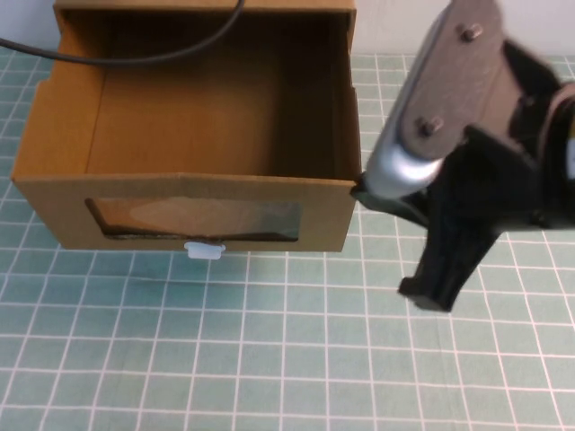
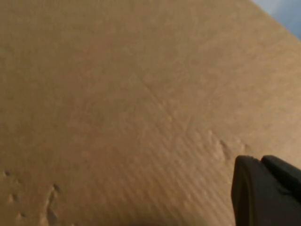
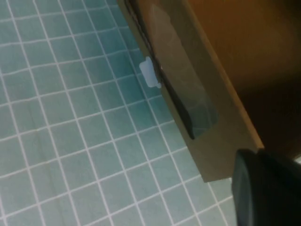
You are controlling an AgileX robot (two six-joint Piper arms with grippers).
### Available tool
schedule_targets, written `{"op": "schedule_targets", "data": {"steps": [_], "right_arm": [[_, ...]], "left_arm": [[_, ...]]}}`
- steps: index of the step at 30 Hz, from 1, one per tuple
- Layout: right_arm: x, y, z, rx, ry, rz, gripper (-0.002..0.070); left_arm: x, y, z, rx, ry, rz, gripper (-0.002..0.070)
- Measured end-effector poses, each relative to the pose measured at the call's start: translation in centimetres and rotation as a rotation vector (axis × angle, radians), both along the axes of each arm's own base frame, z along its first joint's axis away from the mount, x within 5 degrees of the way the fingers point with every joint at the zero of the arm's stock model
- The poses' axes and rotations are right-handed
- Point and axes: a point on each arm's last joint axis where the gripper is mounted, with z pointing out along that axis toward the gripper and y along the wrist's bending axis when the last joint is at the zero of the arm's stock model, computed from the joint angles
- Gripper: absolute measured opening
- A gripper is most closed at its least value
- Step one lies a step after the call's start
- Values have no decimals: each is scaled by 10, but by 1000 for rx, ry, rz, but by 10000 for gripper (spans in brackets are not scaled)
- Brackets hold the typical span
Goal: Close the shoe box
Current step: Press the shoe box with left arm, then close the shoe box with your right arm
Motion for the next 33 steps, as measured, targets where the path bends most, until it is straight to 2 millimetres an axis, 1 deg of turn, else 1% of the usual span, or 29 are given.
{"op": "schedule_targets", "data": {"steps": [4, 8, 11, 14, 17, 19, 21, 25, 29, 33], "right_arm": [[-8, 16, -3, -42, -58, -9, -14], [-15, 40, -13, -66, -55, 41, -14], [-13, 62, -27, -76, -51, 74, -14], [-3, 85, -47, -89, -131, 65, -14], [4, 98, -65, -111, -270, 20, -14], [3, 106, -75, -96, -349, -4, -14], [-3, 113, -83, -67, -385, 22, -14], [-12, 128, -103, -24, -367, 128, -14], [-7, 139, -125, -83, -363, 133, -14], [0, 150, -155, -184, -381, 144, -14]], "left_arm": [[17, -4, -24, -2, 71, 2, -5], [19, -5, -25, -21, 73, 6, -5], [19, -5, -25, -22, 77, 6, -5], [19, -5, -25, -22, 77, 6, -5], [19, -5, -25, -21, 79, 5, -5], [19, -5, -25, -21, 80, 4, -5], [19, -5, -25, -21, 80, 4, -5], [19, -5, -25, -21, 80, 4, -5], [19, -5, -26, -20, 81, 3, -5], [19, -5, -26, -21, 82, 3, -5]]}}
